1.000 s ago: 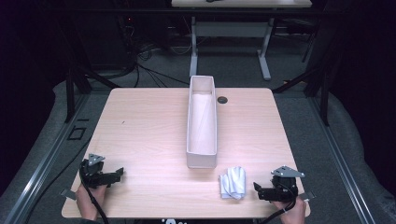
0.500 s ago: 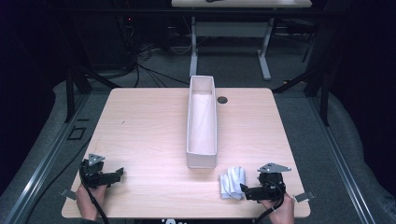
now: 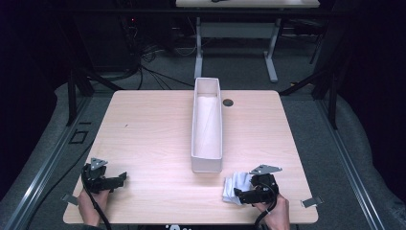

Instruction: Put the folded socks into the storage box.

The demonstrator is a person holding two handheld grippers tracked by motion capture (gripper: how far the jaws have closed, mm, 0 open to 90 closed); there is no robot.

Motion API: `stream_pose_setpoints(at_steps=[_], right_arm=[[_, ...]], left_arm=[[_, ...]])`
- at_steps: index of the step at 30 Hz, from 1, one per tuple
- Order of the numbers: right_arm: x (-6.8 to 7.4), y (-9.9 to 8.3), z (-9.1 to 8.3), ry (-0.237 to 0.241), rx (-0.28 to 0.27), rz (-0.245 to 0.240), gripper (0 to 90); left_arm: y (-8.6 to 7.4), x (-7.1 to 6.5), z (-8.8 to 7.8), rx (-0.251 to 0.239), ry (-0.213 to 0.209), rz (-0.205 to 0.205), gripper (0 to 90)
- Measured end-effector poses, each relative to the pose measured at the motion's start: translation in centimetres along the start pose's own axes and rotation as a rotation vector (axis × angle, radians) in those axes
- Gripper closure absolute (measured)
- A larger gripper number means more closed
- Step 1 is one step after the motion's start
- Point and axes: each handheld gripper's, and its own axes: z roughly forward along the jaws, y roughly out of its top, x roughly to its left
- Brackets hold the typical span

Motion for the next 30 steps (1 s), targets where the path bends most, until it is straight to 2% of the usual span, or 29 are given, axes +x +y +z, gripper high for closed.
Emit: stream_pose_setpoints(at_steps=[7,9,10,14,15,22,27,30], right_arm=[[0.6,0.4,0.7,0.01,0.035,-0.019,14.3],[0.8,0.5,1.1,-0.005,0.059,-0.024,16.7],[0.8,0.5,1.2,0.003,0.063,-0.025,17.3],[0.9,0.6,1.4,-0.017,0.072,-0.024,19.9],[0.9,0.6,1.5,-0.026,0.081,-0.027,23.1],[0.9,0.7,1.6,-0.016,0.093,-0.027,34.2],[0.7,0.7,1.6,0.011,0.092,-0.017,41.9],[0.8,0.7,1.6,-0.002,0.09,-0.024,45.3]], left_arm=[[0.0,0.0,0.0,0.0,0.0,0.0,0.6],[0.0,0.0,0.0,0.0,0.0,0.0,0.6],[0.0,0.0,0.0,0.0,0.0,0.0,0.6],[0.0,0.0,0.0,0.0,0.0,0.0,0.6],[0.0,0.0,0.0,0.0,0.0,0.0,0.6],[0.0,0.0,0.0,0.0,0.0,0.0,0.7],[0.0,0.0,0.0,0.0,0.001,0.0,0.7],[0.0,0.0,0.0,-0.001,0.001,0.001,0.7]])
